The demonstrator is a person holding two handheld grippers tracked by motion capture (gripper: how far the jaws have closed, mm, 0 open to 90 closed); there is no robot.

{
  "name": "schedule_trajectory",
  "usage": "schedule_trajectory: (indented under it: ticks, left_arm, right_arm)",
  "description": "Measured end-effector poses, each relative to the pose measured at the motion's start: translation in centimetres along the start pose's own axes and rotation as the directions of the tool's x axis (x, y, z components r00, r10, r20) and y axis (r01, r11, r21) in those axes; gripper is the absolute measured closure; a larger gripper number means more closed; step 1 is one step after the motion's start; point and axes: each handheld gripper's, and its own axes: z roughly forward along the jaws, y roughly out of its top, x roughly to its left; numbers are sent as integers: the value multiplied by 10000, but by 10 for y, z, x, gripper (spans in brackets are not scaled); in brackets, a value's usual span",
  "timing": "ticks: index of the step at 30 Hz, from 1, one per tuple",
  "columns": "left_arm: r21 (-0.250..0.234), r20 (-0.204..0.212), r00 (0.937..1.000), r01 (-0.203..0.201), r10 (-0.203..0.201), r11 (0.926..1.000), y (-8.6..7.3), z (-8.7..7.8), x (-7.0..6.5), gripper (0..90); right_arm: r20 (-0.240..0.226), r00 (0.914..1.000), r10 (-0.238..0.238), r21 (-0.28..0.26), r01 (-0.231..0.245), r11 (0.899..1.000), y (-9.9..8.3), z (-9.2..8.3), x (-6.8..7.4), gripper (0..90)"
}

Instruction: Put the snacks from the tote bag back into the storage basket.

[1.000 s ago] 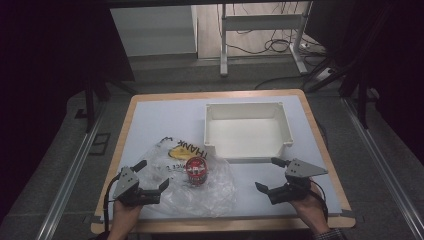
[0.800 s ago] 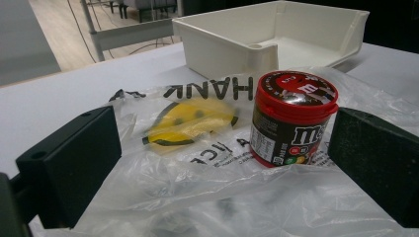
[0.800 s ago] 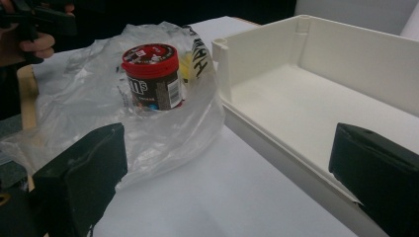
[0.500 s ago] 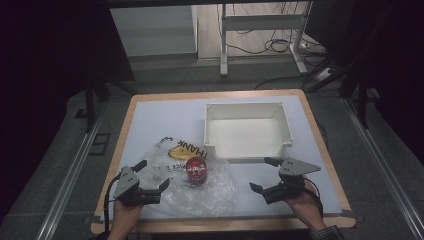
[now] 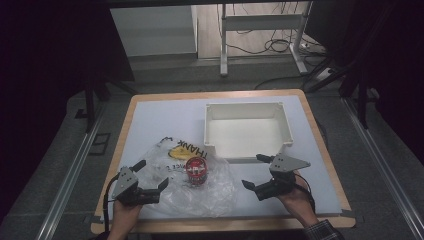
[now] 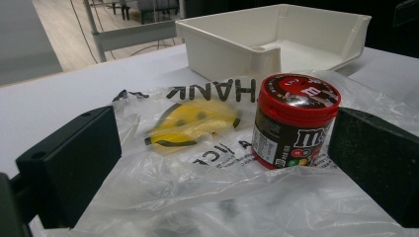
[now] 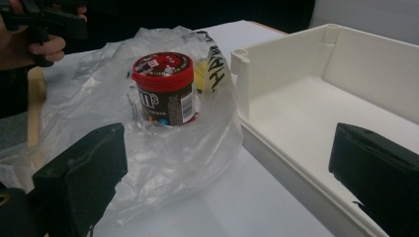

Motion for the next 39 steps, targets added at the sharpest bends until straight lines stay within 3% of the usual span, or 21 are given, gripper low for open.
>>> schedule_trajectory:
  ticks: [15, 24, 39]
  left_arm:
    - [-22, 17, 10000, -53, 53, 10000, 0, 0, -1, 0]
    - [-159, -21, 10000, 29, -29, 9999, 0, -2, 0, 0]
    - [-240, -173, 9996, 214, -218, 9995, 0, -3, 2, 0]
  right_arm:
    - [-592, 9982, -87, 81, 92, 9999, 11, 20, 4, 18]
    - [-970, 9952, 110, 290, -82, 9995, 14, 34, 4, 18]
    - [-1144, 9933, -133, 555, 197, 9983, 22, 53, 7, 18]
